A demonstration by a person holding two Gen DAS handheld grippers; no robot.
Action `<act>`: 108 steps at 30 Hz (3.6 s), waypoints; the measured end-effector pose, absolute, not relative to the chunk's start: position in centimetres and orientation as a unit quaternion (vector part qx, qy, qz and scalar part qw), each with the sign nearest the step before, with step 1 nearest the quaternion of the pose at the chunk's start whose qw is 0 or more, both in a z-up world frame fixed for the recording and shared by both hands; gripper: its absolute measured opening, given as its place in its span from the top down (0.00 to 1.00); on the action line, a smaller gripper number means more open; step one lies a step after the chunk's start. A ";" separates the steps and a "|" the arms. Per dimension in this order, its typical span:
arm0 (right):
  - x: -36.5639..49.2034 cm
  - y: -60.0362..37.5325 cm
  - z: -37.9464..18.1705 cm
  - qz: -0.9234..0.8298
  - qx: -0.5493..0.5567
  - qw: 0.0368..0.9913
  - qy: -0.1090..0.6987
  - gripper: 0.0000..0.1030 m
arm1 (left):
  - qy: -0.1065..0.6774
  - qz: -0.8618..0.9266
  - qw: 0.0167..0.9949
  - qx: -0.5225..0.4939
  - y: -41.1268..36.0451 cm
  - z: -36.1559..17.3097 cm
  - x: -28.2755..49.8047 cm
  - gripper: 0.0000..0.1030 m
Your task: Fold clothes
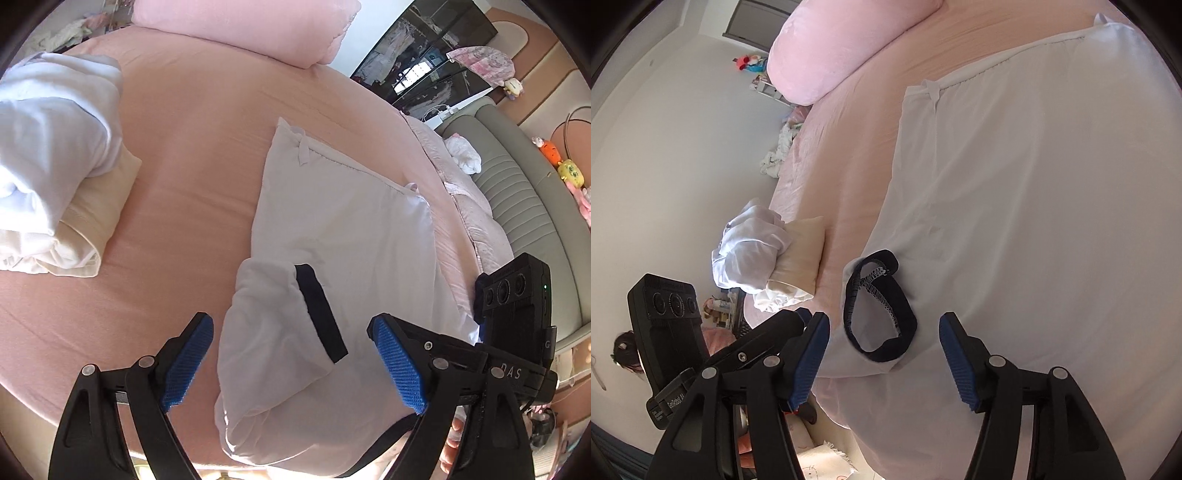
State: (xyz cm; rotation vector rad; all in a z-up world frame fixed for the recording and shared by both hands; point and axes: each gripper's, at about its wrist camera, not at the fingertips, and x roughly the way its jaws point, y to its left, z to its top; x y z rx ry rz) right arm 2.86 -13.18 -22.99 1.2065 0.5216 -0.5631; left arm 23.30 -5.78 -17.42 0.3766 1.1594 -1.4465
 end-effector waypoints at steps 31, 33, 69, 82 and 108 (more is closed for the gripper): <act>5.0 -10.7 -24.9 -0.245 0.597 0.723 0.247 0.30 | 0.387 -0.621 0.629 0.263 -1.0 -20.9 21.6 0.15; 5.5 -10.8 -25.2 -0.244 0.598 0.722 0.249 0.30 | 0.385 -0.625 0.629 0.255 -0.9 -21.0 21.5 0.18; 5.1 -12.7 -23.6 -0.294 0.568 0.750 0.168 0.89 | 0.293 -0.631 0.649 0.309 -1.4 -20.5 17.4 0.63; 3.4 -12.6 -23.9 -0.277 0.601 0.733 0.157 0.88 | 0.254 -0.636 0.648 0.333 -4.9 -20.9 15.8 0.83; 7.1 -11.9 -29.1 -0.191 0.747 0.631 0.085 0.39 | 0.388 -0.662 0.613 0.190 -5.1 -21.0 19.5 0.86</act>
